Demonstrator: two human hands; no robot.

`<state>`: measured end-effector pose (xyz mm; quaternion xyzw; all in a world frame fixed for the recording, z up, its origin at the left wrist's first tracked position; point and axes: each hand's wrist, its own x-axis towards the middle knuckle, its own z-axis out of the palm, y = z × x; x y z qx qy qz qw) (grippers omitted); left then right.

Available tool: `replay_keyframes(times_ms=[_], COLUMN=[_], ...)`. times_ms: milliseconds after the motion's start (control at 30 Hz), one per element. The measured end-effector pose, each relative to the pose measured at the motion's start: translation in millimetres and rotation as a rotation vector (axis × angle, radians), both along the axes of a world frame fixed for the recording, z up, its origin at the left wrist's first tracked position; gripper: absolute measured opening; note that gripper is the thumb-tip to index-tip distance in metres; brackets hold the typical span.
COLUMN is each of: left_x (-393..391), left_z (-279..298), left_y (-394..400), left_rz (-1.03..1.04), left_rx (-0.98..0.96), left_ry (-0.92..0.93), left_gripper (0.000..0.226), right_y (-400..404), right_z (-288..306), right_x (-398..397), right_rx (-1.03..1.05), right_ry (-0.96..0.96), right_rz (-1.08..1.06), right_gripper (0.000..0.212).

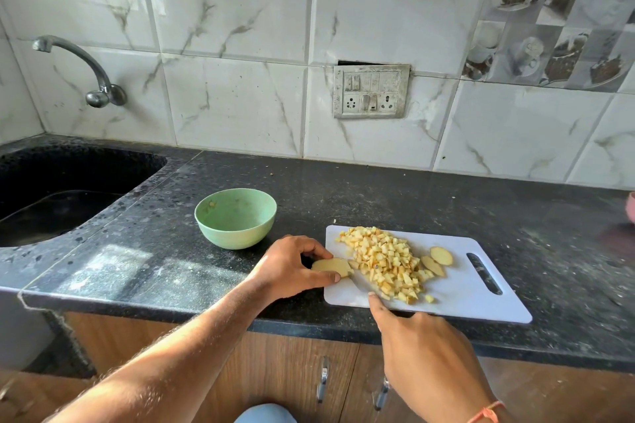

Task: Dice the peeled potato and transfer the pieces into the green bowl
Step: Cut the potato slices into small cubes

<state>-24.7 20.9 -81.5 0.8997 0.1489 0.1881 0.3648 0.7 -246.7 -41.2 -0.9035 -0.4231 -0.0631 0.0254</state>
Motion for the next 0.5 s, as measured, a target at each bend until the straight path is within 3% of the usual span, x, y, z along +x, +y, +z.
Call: replay_keyframes(times_ms=[500], left_x=[3], left_z=[-3], left_y=[1], left_rz=[0.011], left_rx=[0.02], left_ry=[-0.006], left_gripper=[0.047], right_y=[36], right_z=[5], right_x=[6], right_rx=[0.151], right_ry=[0.012], right_rz=[-0.005], right_gripper=[0.055])
